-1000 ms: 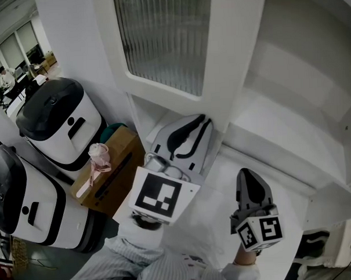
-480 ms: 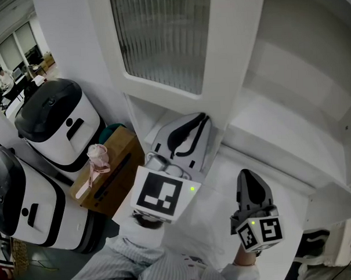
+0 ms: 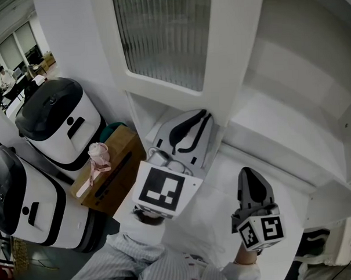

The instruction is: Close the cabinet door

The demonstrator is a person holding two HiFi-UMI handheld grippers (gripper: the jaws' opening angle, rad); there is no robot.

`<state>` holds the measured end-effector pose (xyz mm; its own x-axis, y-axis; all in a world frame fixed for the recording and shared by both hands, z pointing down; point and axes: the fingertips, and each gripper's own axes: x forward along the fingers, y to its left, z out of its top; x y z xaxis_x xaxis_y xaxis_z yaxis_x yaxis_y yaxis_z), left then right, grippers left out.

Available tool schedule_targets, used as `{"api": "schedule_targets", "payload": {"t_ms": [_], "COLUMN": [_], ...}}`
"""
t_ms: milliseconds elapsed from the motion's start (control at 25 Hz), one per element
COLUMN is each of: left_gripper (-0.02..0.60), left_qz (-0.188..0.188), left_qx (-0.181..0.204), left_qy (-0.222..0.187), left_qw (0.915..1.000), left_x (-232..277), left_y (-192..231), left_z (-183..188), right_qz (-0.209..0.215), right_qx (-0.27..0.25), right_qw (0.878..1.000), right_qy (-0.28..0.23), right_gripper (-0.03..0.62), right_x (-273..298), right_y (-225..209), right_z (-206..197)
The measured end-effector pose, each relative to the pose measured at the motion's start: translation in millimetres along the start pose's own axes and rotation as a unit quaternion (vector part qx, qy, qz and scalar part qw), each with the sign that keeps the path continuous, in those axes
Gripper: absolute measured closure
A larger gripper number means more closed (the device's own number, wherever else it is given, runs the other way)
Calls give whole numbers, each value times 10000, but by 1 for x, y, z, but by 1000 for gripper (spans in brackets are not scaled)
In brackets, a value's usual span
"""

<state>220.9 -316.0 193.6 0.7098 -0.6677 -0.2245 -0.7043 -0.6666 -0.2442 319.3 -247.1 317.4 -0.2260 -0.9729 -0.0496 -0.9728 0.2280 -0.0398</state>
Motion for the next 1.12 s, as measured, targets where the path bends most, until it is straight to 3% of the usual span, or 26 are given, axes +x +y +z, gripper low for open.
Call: {"api": "schedule_targets", "payload": {"t_ms": [200, 400, 960, 1120], "left_gripper": [554, 554, 554, 560], "left_qz": [-9, -162, -851, -1035], "left_qx": [34, -88, -443, -415], "left_qy": [-125, 31, 897, 965], "left_qw": [9999, 9998, 9913, 9891], "left_x": [-11, -31, -80, -90], "left_y": [-3, -16, -85, -111], "left_z": [12, 8, -68, -88], "right_qz": [52, 181, 498, 553], "right_qx": [-31, -76, -34, -10], "right_qw": [10000, 9998, 9986, 9980], "right_qy": [-20, -14, 153, 306], "right_gripper": [577, 577, 577, 577], "right_x": [-5, -12, -45, -57], "right_y": [7, 22, 60, 64], "right_z": [4, 8, -16, -33]}}
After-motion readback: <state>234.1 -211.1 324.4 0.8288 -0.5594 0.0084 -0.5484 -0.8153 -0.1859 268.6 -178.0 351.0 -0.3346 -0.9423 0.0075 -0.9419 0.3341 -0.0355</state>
